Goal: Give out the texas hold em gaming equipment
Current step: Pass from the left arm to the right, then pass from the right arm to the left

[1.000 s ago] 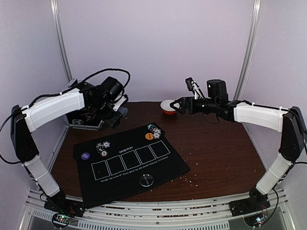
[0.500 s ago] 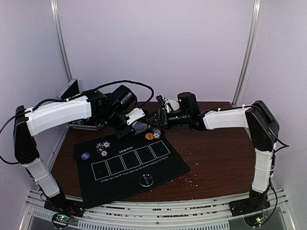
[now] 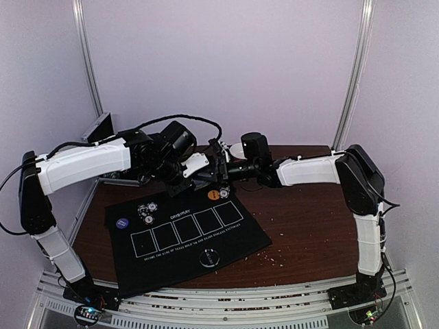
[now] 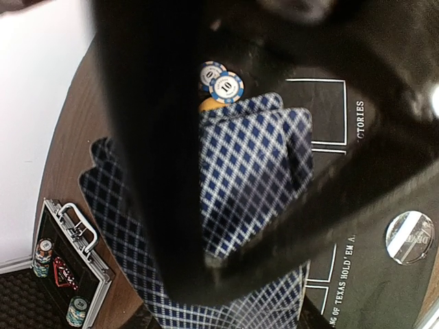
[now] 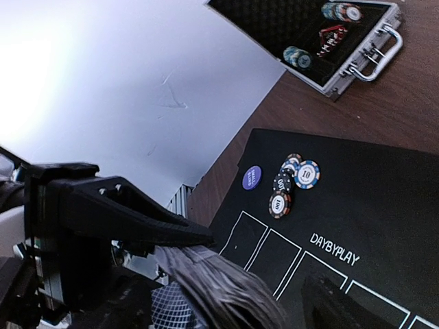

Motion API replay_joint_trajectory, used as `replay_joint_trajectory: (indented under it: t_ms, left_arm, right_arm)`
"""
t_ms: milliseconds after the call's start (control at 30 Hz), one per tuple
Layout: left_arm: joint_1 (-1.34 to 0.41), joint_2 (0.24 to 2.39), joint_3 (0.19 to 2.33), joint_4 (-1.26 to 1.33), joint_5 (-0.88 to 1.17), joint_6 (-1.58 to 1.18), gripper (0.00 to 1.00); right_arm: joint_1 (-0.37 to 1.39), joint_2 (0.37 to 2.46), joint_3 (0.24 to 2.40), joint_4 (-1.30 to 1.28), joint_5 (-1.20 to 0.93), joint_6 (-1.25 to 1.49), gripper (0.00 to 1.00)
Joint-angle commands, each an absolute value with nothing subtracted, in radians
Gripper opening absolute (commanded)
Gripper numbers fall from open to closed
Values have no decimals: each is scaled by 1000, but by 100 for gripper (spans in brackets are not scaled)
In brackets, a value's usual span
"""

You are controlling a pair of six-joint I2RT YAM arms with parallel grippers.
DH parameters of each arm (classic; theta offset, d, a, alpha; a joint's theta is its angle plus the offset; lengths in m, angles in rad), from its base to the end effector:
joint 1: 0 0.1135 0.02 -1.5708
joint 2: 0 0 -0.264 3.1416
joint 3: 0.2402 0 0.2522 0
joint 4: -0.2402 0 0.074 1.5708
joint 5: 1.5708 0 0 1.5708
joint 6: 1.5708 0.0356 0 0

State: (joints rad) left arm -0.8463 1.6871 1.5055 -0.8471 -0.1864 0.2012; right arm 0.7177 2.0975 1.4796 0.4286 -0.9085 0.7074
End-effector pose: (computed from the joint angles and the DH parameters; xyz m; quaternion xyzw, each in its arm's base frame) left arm 0.2426 -0.2642 0.2971 0.4582 0.8432 0.0005 0.2813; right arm 0.3441 0.3377 0.2307 -0.2831 0.6912 0.6302 0.2121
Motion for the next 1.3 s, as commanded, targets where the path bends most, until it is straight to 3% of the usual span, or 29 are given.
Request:
replay_joint_trajectory:
  t_ms: [0, 167, 233, 333, 433, 500, 600, 767, 933, 1167, 1267]
  left_arm:
    - [-848, 1656, 1487, -782, -191, 227, 26]
    - [-849, 1645, 1459, -749, -255, 236, 24]
    - [-848, 1645, 1448, -735, -263, 241, 25]
    - [-848, 1649, 1442, -715, -264, 248, 37]
    - [-848, 1650, 1438, -689, -258, 250, 69]
    - [-847, 1645, 1428, -667, -242, 265, 86]
    - [-845, 1648, 1416, -639, -221, 289, 97]
    - [-833, 1673, 1409, -592, -211, 305, 98]
    - [-800, 1682, 1399, -576, -183, 313, 91]
    - [-781, 1707, 1412, -551, -140, 323, 96]
    - [-778, 1709, 1413, -550, -135, 319, 86]
  right_arm:
    - [726, 2121, 1520, 499, -986, 774, 67]
    - [728, 2138, 1486, 676, -1046, 938, 27]
    - [729, 2139, 1473, 717, -1052, 971, 0]
    - [730, 2125, 1471, 669, -1031, 930, 0]
    - [732, 2106, 1483, 550, -1005, 846, 0]
    - [732, 2096, 1482, 524, -999, 824, 0]
    - [733, 2087, 1477, 503, -993, 809, 0]
    - [739, 2074, 1473, 481, -981, 793, 0]
    - [741, 2062, 1471, 477, -986, 784, 0]
    - [750, 2076, 1490, 476, -999, 792, 0]
    - [750, 2072, 1486, 473, -992, 788, 0]
